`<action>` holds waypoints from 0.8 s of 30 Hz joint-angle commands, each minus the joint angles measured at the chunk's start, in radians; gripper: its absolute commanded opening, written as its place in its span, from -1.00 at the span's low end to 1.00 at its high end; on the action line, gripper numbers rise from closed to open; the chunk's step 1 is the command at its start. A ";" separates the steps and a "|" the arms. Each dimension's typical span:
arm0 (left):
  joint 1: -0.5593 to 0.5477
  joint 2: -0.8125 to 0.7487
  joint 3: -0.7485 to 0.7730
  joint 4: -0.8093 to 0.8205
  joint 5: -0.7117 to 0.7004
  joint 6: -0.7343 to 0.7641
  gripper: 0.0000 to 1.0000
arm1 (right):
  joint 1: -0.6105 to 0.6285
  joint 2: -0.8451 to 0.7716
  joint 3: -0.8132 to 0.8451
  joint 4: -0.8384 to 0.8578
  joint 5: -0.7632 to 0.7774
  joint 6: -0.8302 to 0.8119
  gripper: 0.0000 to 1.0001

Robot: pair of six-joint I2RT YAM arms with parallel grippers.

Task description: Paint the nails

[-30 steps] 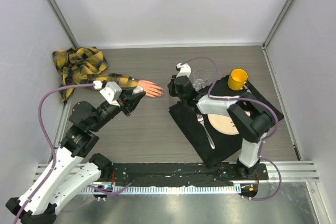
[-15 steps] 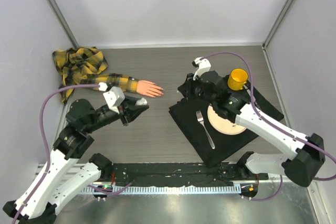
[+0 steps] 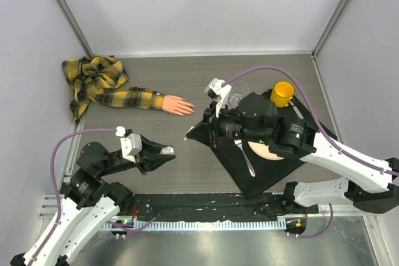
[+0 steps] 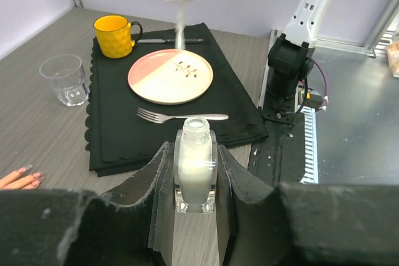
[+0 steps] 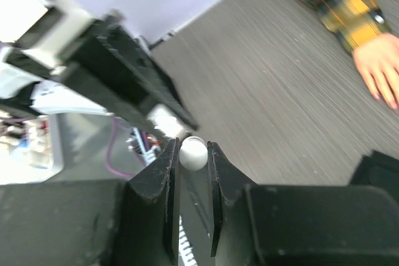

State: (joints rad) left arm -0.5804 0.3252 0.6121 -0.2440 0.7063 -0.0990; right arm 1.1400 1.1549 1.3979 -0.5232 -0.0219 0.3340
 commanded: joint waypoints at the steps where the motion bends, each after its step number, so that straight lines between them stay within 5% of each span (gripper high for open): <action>1: 0.001 -0.005 0.011 0.087 0.032 -0.021 -1.00 | 0.055 0.028 0.099 -0.037 -0.019 -0.004 -0.99; 24: 0.001 -0.020 0.008 0.041 -0.042 0.005 -1.00 | 0.119 0.135 0.220 -0.064 0.000 -0.009 -1.00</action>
State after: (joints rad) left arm -0.5804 0.3046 0.6113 -0.2249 0.6823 -0.0978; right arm 1.2491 1.3022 1.5719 -0.6205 -0.0357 0.3344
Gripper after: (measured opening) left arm 0.295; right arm 0.214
